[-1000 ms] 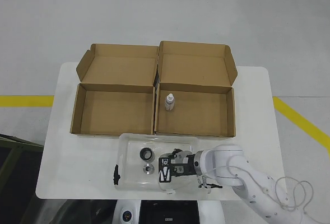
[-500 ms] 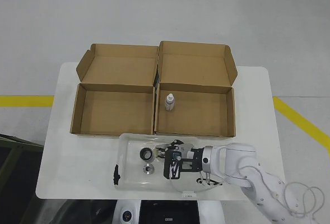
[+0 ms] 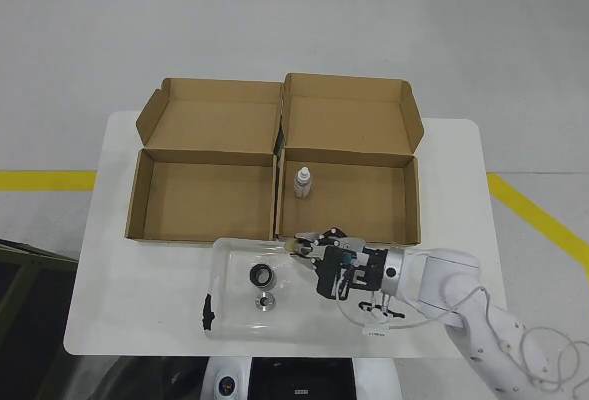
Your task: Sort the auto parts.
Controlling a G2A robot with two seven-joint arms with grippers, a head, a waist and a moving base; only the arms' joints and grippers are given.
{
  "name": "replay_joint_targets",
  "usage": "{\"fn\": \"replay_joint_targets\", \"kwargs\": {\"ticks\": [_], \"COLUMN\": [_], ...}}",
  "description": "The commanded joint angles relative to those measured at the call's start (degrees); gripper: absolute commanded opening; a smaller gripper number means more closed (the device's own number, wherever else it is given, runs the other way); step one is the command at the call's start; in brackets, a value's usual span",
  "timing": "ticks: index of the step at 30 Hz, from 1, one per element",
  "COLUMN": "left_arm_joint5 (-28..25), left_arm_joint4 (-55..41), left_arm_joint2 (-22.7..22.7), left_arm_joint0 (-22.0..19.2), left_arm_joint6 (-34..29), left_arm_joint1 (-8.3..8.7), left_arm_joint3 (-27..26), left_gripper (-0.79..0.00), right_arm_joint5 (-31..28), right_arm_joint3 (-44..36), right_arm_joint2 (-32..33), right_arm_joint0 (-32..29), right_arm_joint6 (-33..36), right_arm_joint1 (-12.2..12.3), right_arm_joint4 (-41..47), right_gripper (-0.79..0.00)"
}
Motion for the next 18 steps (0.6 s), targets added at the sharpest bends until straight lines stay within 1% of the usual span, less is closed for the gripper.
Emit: {"fn": "replay_joint_targets", "kwargs": {"ticks": [1, 11, 18], "left_arm_joint5": [0.0, 0.0, 0.0], "left_arm_joint4": [0.0, 0.0, 0.0], "left_arm_joint2": [0.0, 0.0, 0.0], "left_arm_joint0": [0.0, 0.0, 0.0], "left_arm_joint6": [0.0, 0.0, 0.0], "left_arm_joint1": [0.0, 0.0, 0.0], "left_arm_joint3": [0.0, 0.0, 0.0], "left_gripper": [0.0, 0.0, 0.0], "right_arm_joint5": [0.2, 1.1, 1.4], "right_arm_joint3": [0.4, 1.9, 4.6], "right_arm_joint2": [0.4, 2.2, 3.1], "right_arm_joint0": [0.2, 1.4, 3.4], "right_arm_joint6": [-0.3, -0.8, 0.7], "right_arm_joint1": [0.0, -0.1, -0.2], "right_arm_joint4": [0.5, 2.6, 5.0], "right_gripper": [-0.785, -0.785, -0.785]}}
